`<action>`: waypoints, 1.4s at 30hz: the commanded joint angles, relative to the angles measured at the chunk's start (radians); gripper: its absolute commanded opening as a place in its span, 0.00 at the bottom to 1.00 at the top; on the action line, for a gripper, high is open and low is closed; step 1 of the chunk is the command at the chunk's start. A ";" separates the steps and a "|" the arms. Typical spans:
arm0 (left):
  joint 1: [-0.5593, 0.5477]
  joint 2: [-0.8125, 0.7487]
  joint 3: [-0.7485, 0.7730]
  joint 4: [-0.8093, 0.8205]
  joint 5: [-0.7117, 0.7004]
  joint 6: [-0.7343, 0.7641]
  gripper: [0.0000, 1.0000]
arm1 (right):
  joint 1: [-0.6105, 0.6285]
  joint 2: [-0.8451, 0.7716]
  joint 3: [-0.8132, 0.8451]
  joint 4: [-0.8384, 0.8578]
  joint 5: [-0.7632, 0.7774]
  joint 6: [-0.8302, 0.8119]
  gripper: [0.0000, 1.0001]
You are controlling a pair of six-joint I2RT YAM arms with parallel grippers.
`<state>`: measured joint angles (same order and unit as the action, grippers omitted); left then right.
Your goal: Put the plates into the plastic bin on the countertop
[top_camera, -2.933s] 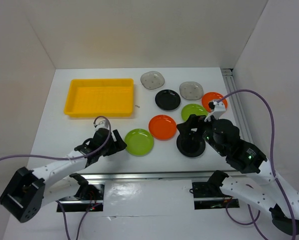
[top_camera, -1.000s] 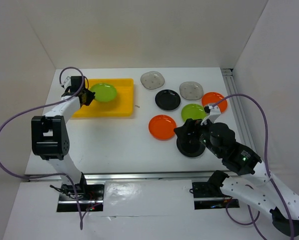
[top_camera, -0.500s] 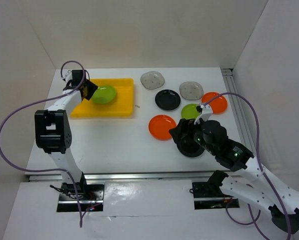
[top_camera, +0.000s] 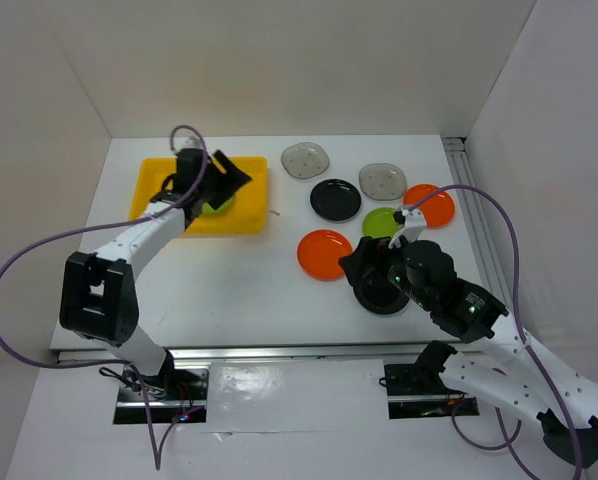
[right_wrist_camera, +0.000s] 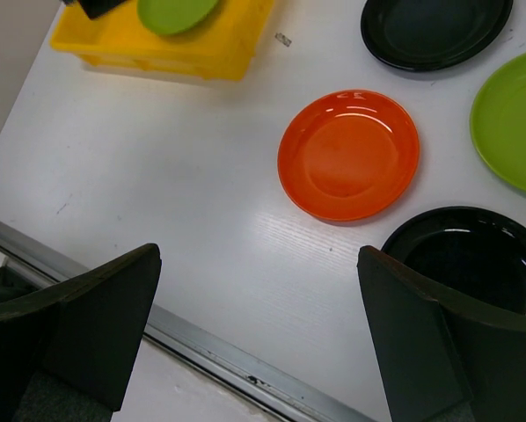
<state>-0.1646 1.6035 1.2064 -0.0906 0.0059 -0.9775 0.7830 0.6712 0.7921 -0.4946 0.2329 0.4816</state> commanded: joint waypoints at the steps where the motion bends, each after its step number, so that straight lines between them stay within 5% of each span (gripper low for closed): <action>1: -0.190 0.015 -0.106 0.132 0.201 0.083 0.81 | 0.007 -0.009 0.027 0.044 0.026 0.003 1.00; 5: -0.355 0.102 -0.229 0.296 0.200 0.073 0.85 | 0.007 -0.027 0.027 0.033 0.016 0.012 1.00; 16: -0.461 0.214 -0.280 0.361 0.088 0.022 0.85 | 0.007 -0.081 0.027 0.001 0.025 0.031 1.00; 21: -0.470 0.277 -0.280 0.385 0.071 -0.013 0.76 | 0.007 -0.081 0.018 0.001 0.025 0.031 1.00; 25: -0.470 0.299 -0.308 0.419 0.008 -0.033 0.60 | 0.007 -0.081 0.018 0.001 0.025 0.031 1.00; 30: -0.480 0.331 -0.286 0.368 -0.063 -0.044 0.16 | 0.007 -0.090 0.009 0.001 0.025 0.031 1.00; 36: -0.480 0.340 -0.286 0.359 -0.073 -0.066 0.00 | 0.007 -0.090 -0.001 0.001 0.025 0.040 1.00; 42: -0.480 0.190 -0.308 0.310 -0.095 -0.075 0.00 | 0.007 -0.090 -0.001 -0.019 0.036 0.040 1.00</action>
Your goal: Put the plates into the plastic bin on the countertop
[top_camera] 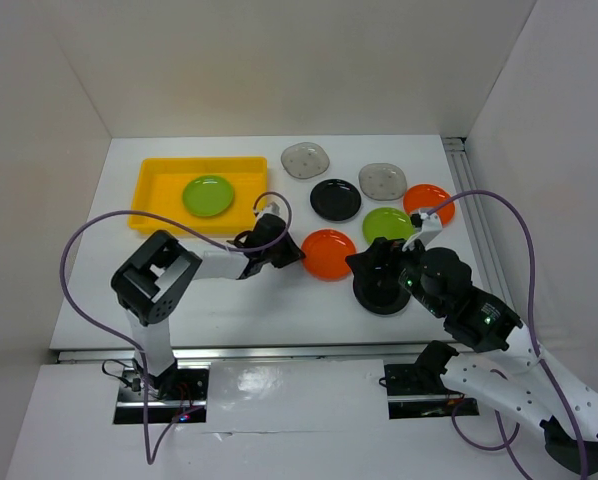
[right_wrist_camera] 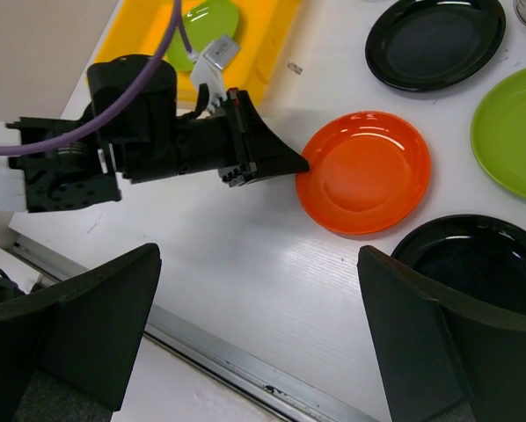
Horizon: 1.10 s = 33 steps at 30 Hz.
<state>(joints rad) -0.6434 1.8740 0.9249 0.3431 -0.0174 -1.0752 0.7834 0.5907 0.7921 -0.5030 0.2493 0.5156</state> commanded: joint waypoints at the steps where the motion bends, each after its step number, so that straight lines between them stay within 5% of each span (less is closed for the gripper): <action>1: -0.001 -0.111 -0.026 -0.145 -0.084 0.023 0.00 | 0.007 -0.009 0.010 -0.011 0.019 0.006 1.00; 7: 0.117 -0.277 0.051 -0.263 -0.027 0.034 0.00 | 0.007 -0.019 0.019 -0.022 0.041 0.006 1.00; 16: 0.480 -0.312 0.110 -0.271 0.017 0.034 0.00 | 0.007 -0.028 -0.011 0.027 0.013 0.006 1.00; 23: 0.683 -0.176 0.207 -0.306 -0.007 0.067 0.00 | 0.007 -0.019 -0.030 0.037 -0.001 0.006 1.00; 32: 0.766 -0.055 0.288 -0.351 0.054 0.095 0.00 | 0.007 -0.020 -0.030 0.037 0.008 0.006 1.00; 33: 0.775 -0.055 0.273 -0.336 0.066 0.095 0.06 | 0.007 -0.020 -0.030 0.037 0.008 0.006 1.00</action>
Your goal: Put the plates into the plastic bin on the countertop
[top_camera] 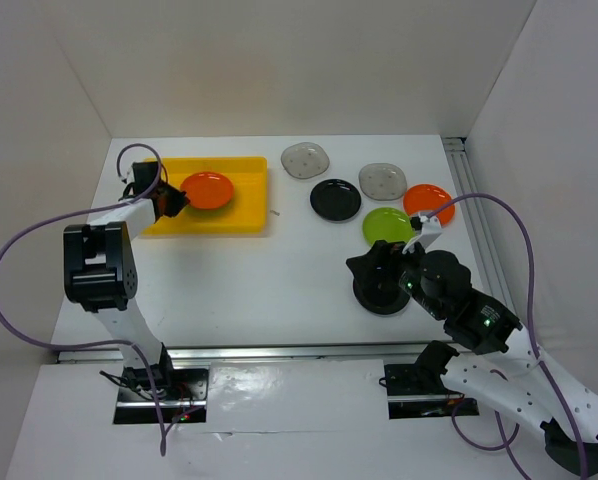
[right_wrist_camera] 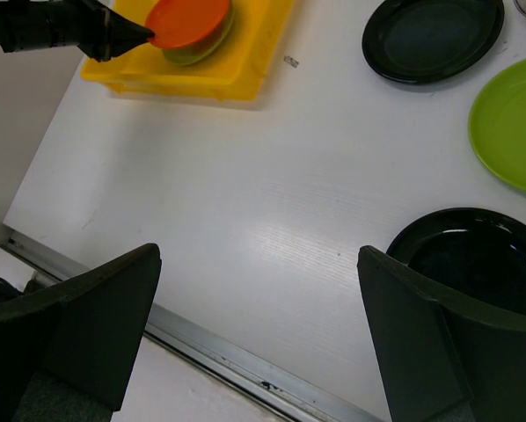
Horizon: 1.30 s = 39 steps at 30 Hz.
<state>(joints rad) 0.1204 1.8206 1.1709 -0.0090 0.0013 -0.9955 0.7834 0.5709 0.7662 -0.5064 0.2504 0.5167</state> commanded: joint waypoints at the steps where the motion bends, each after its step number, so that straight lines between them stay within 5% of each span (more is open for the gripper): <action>1: 0.012 -0.016 0.027 0.017 0.048 0.006 0.15 | 0.007 0.000 -0.004 0.052 -0.003 0.005 1.00; 2: 0.012 -0.017 0.027 0.017 0.048 0.006 0.29 | 0.007 0.000 -0.004 0.052 -0.003 -0.006 1.00; 3: 0.021 -0.035 0.027 0.000 0.048 0.006 0.62 | 0.007 0.000 -0.004 0.064 -0.017 -0.006 1.00; 9: 0.001 -0.220 0.016 0.021 0.014 0.027 0.83 | 0.007 -0.052 -0.027 0.091 -0.028 -0.017 1.00; 14: -0.175 -0.386 -0.020 0.029 -0.032 0.075 0.97 | 0.007 -0.052 -0.027 0.082 0.022 -0.017 1.00; 18: -0.396 -0.386 -0.100 0.044 0.031 0.086 1.00 | 0.007 -0.052 0.005 0.040 0.125 -0.004 1.00; 26: -0.813 -0.169 -0.269 0.354 0.140 0.074 1.00 | 0.007 -0.043 0.171 -0.145 0.321 0.043 1.00; 31: -0.939 -0.017 -0.214 0.416 0.183 0.083 1.00 | 0.007 -0.008 0.219 -0.242 0.475 0.100 1.00; 39: -1.022 0.180 -0.094 0.426 0.213 0.061 0.98 | 0.007 -0.042 0.209 -0.224 0.414 0.080 1.00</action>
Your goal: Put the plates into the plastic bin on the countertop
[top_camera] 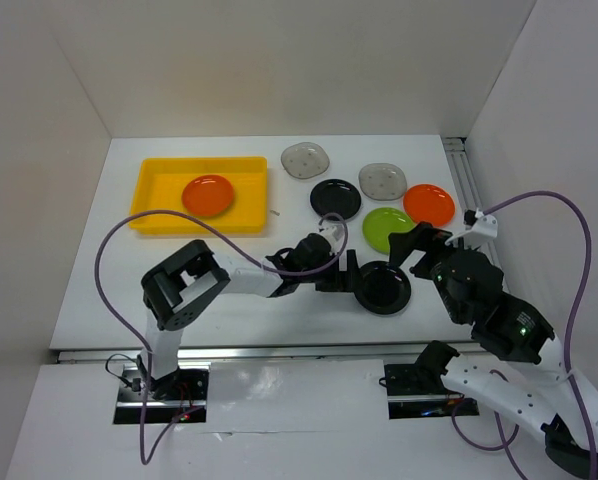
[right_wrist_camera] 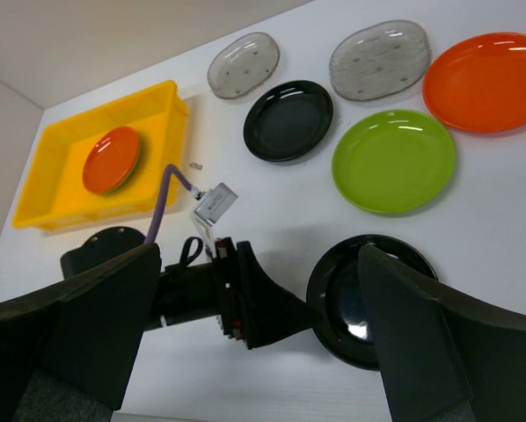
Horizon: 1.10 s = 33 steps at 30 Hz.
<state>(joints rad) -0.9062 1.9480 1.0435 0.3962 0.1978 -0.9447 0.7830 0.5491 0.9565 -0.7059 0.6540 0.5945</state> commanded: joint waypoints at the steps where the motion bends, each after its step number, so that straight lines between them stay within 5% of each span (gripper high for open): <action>1: 0.004 0.083 0.042 0.021 0.017 0.011 0.98 | 0.007 -0.032 0.019 -0.024 0.010 0.002 1.00; 6: -0.005 0.127 0.067 0.023 -0.003 0.000 0.83 | 0.007 -0.054 0.019 -0.024 -0.010 0.002 1.00; 7: -0.005 0.138 0.067 0.023 -0.003 0.000 0.67 | 0.007 -0.054 0.019 -0.035 -0.010 0.002 1.00; 11: -0.005 0.158 0.076 0.023 -0.014 -0.011 0.47 | 0.007 -0.063 0.028 -0.035 -0.019 0.002 1.00; 16: -0.005 0.198 0.131 -0.017 -0.014 -0.011 0.00 | 0.007 -0.063 -0.012 -0.017 -0.037 -0.007 1.00; 23: 0.052 -0.039 0.046 -0.134 -0.170 -0.020 0.00 | 0.007 -0.063 -0.039 0.014 -0.037 0.002 1.00; 33: 0.579 -0.417 -0.019 -0.364 -0.182 0.009 0.00 | 0.007 -0.032 -0.139 0.131 -0.091 -0.007 1.00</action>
<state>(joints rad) -0.4404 1.5940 1.0107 0.1165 0.0414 -0.9638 0.7834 0.5045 0.8417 -0.6636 0.5781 0.5941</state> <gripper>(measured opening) 0.044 0.999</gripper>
